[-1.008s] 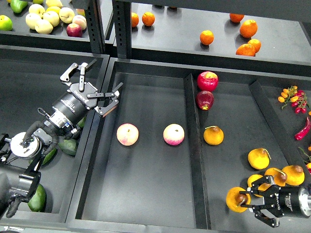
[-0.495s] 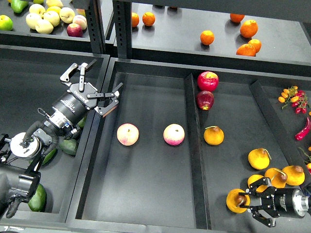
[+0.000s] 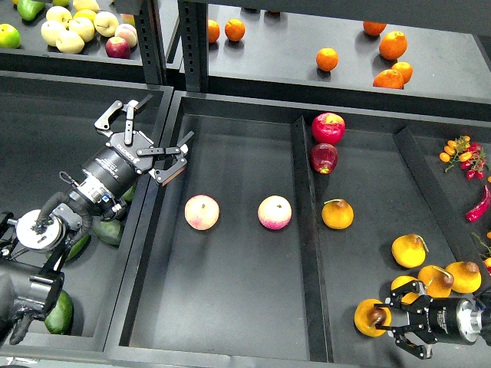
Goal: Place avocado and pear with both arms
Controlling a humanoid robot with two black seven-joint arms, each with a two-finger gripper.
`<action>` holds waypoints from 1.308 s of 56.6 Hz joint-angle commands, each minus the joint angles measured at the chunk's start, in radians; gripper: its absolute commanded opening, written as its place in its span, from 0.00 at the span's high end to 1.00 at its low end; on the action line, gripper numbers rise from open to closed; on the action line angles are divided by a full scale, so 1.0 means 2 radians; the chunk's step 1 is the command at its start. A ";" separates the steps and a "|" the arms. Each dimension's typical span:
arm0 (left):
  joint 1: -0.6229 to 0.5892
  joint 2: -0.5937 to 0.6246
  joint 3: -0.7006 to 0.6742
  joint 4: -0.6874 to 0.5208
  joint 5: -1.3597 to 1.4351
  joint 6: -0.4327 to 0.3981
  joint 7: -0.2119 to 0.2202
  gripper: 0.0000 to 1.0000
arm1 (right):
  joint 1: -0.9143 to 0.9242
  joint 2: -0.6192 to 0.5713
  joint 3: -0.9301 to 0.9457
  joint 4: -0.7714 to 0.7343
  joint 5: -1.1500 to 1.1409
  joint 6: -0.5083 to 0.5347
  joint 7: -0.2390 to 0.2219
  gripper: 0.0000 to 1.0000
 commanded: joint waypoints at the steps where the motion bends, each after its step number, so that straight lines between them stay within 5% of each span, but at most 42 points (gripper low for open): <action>1: 0.001 0.000 0.000 0.000 0.000 0.000 0.000 0.01 | 0.000 -0.006 0.000 0.002 0.002 0.000 0.000 0.10; 19: 0.005 0.000 0.001 -0.005 0.000 0.000 0.000 0.01 | 0.002 -0.026 0.055 0.031 0.057 0.000 0.000 0.03; 29: 0.006 0.000 0.000 -0.005 0.000 0.000 0.000 0.01 | -0.001 -0.013 0.169 0.038 0.125 -0.011 0.000 0.02; 46: 0.025 0.000 -0.012 0.002 0.000 0.000 0.000 0.01 | -0.001 0.178 0.360 -0.004 0.119 -0.101 0.000 0.01; 63: 0.056 0.000 -0.068 0.005 0.000 0.000 0.000 0.01 | -0.001 0.340 0.468 -0.075 0.048 -0.098 0.000 0.01; 74: 0.061 0.000 -0.084 0.001 0.000 0.000 0.000 0.01 | -0.001 0.361 0.517 -0.076 0.037 -0.098 0.000 0.01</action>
